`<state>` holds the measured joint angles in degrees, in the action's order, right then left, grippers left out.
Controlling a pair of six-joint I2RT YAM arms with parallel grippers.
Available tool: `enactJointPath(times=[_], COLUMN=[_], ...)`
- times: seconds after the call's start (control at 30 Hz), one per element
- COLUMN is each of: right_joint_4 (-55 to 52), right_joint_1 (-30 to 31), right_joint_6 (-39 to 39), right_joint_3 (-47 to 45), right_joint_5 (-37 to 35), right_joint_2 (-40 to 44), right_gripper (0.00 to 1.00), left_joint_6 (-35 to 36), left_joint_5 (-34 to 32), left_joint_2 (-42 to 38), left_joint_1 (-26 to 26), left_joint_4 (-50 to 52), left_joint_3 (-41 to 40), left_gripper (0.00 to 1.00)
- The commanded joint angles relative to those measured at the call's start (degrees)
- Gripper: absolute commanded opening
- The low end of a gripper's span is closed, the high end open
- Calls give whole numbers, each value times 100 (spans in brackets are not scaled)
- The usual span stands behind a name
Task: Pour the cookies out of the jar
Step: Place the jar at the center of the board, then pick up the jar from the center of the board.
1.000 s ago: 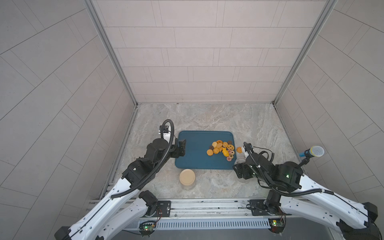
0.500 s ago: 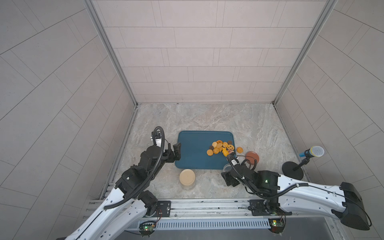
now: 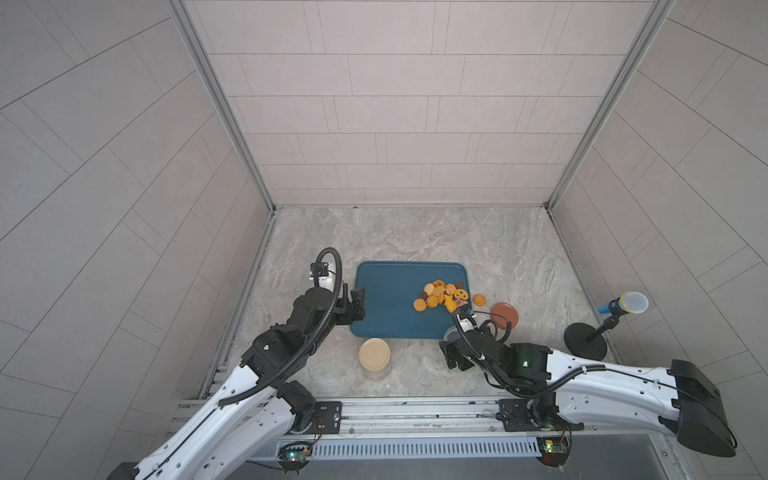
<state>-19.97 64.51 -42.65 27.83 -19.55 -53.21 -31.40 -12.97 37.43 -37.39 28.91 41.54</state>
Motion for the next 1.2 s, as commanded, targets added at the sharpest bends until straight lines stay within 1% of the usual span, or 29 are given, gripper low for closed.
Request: enactJointPath(times=[0.0, 0.13, 0.3, 0.33, 0.4, 0.47, 0.53, 0.57, 0.67, 0.8, 0.9, 1.0, 1.03, 1.17], right_joint_4=[-259, -539, -1316, -1491, -1900, -2098, -2192, -2257, -2272, -1932, -1436, -1013, -1015, -1592], right_joint_1=[18, 18, 89, 105, 123, 169, 306, 467, 984, 1359, 1371, 1371, 1367, 1336], right_joint_6=[-118, -135, -54, -42, 50, 238, 491, 594, 875, 1082, 1075, 1083, 1077, 959], right_joint_3=[106, 229, 731, 996, 1392, 1778, 2192, 2438, 3159, 3839, 4029, 4250, 4382, 5065], right_joint_5=[-268, -297, -348, -394, -386, -181, 122, 169, 344, 632, 1006, 1254, 1276, 1137], right_joint_2=[173, 260, 506, 521, 462, 286, -41, -282, -1090, -2091, -2632, -3056, -3206, -3941], right_gripper=[100, 100, 100, 100, 100, 100, 100, 100, 100, 100, 100, 100, 100, 100], left_joint_6=[-117, -308, -576, -646, -955, -1310, -1532, -1625, -1801, -1904, -1938, -1918, -1907, -1905], left_joint_5=[-112, -250, -430, -493, -629, -473, -231, -178, 31, 692, 1207, 1629, 1705, 1968], left_joint_2=[-69, -41, 127, 212, 399, 507, 545, 546, 512, 509, 537, 526, 520, 457], left_joint_1=[18, 12, 34, 38, 64, 120, 185, 240, 586, 1417, 2021, 2401, 2471, 2697], left_joint_4=[94, 176, 449, 557, 838, 948, 983, 1025, 1230, 1418, 1539, 1472, 1470, 1426], left_joint_3=[-44, -66, -14, 20, 32, -76, -198, -257, -343, -460, -545, -684, -707, -799], left_gripper=[99, 99, 100, 99, 94, 88, 87, 87, 87, 87, 86, 85, 85, 85])
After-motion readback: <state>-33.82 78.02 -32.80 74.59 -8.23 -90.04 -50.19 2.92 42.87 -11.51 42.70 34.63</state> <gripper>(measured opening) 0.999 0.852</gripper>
